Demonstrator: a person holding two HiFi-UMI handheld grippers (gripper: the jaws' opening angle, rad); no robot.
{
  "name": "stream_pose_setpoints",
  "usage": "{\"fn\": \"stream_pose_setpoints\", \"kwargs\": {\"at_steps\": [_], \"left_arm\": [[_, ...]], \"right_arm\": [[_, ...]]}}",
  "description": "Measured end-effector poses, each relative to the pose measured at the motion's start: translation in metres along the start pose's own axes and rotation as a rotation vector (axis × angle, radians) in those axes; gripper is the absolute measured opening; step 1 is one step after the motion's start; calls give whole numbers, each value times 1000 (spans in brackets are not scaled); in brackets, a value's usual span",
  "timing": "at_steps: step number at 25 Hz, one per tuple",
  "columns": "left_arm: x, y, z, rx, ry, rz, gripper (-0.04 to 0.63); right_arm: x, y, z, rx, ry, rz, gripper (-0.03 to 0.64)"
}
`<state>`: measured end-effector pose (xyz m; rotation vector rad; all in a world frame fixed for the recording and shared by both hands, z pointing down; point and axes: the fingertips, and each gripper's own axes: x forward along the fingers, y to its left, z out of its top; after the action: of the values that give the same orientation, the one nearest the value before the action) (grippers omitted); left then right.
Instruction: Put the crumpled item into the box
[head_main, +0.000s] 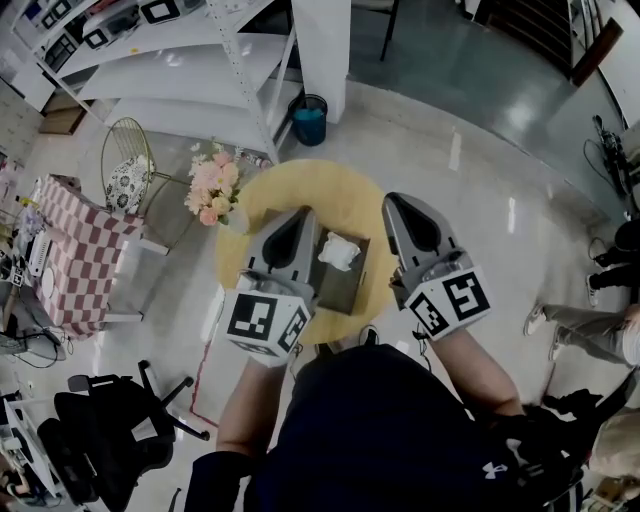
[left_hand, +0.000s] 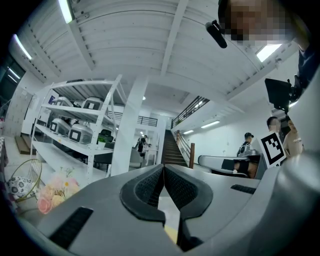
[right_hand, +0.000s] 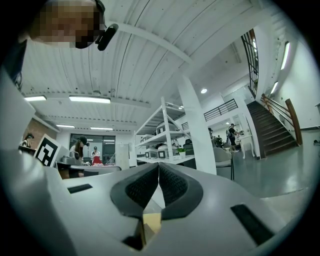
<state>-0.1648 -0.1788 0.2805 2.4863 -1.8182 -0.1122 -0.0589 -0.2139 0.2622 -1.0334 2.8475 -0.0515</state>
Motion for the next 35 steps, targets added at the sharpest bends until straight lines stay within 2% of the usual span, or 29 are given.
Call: {"fn": "stream_pose_setpoints", "kwargs": {"at_steps": [35], "left_arm": [[-2,11,-16,-18,36,-8,18]], "right_arm": [[4,9,-10,21,28,2,14]]}}
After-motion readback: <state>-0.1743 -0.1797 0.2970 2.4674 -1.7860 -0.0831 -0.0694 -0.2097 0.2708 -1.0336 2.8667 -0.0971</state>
